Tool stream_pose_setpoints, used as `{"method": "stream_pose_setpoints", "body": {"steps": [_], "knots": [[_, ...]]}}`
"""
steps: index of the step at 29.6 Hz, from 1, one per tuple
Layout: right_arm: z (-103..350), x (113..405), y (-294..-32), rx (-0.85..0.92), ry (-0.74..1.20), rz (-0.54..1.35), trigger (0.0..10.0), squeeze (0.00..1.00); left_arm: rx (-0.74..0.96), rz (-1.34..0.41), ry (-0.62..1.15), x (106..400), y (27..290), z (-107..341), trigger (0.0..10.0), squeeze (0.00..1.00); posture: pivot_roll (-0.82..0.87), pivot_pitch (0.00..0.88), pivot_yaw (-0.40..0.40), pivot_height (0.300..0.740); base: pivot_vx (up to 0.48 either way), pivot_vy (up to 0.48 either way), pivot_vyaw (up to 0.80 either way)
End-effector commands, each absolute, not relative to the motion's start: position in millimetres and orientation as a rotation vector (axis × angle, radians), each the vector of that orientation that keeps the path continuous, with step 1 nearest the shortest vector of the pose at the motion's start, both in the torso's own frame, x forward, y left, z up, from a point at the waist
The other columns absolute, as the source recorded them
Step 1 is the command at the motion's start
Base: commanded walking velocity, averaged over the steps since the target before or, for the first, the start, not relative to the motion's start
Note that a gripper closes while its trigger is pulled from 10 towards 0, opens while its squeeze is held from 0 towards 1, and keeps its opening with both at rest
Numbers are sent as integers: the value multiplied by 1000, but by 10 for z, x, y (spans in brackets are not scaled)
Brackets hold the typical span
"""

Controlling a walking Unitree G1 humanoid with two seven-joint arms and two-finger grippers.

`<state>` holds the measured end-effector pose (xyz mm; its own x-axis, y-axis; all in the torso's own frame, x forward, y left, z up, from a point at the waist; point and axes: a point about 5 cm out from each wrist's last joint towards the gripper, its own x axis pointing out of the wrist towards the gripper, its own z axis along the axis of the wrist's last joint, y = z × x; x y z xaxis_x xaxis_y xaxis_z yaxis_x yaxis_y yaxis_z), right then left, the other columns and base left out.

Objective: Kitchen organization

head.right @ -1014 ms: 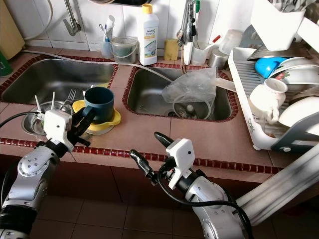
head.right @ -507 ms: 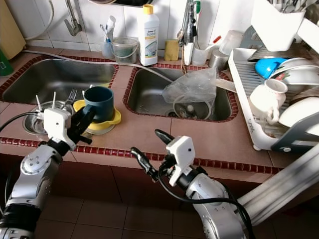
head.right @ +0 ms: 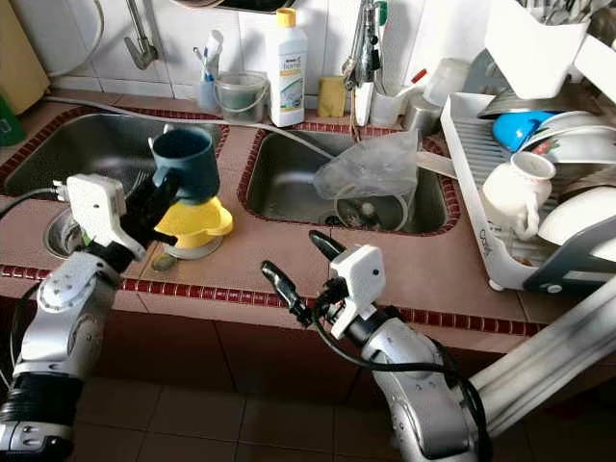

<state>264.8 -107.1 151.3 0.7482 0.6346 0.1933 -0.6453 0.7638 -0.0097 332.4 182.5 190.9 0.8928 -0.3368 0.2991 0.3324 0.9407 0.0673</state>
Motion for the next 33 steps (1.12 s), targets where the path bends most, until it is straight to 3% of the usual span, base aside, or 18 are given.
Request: {"method": "stream_pose_setpoints", "body": {"steps": [1, 2, 3, 4, 5, 14, 33], "knots": [[1542, 2676, -1109, 62, -208, 676, 10000, 0, 16, -348, -358, 3325, 1837, 2058, 0, 0, -97, 52, 3, 740, 0, 0, 0], [1575, 2706, -1127, 77, -223, 651, 10000, 0, 14, -350, -366, 3330, 1826, 2098, 0, 0, -96, 49, 4, 740, 0, 0, 0], [1586, 2716, -1132, 81, -230, 642, 10000, 0, 12, -351, -368, 3331, 1824, 2110, 5569, 0, -96, 47, 6, 740, 0, 0, 0], [1611, 2733, -1144, 89, -243, 629, 10000, 0, 14, -351, -371, 3331, 1816, 2125, 5569, 0, -96, 47, 6, 740, 0, 0, 0], [1634, 2748, -1157, 95, -254, 615, 10000, 0, 21, -352, -373, 3330, 1806, 2136, 10000, 0, -96, 44, 7, 740, 0, 0, 0], [1854, 2916, -1366, 107, -375, 400, 10000, 0, 13, -342, -375, 3252, 1744, 2102, 10000, 0, -99, 36, 15, 740, 0, 0, 0], [1949, 2959, -1370, 106, -430, 368, 10000, 0, 31, -336, -346, 3262, 1718, 2091, 10000, 0, -100, 27, 20, 740, 0, 0, 0]]}}
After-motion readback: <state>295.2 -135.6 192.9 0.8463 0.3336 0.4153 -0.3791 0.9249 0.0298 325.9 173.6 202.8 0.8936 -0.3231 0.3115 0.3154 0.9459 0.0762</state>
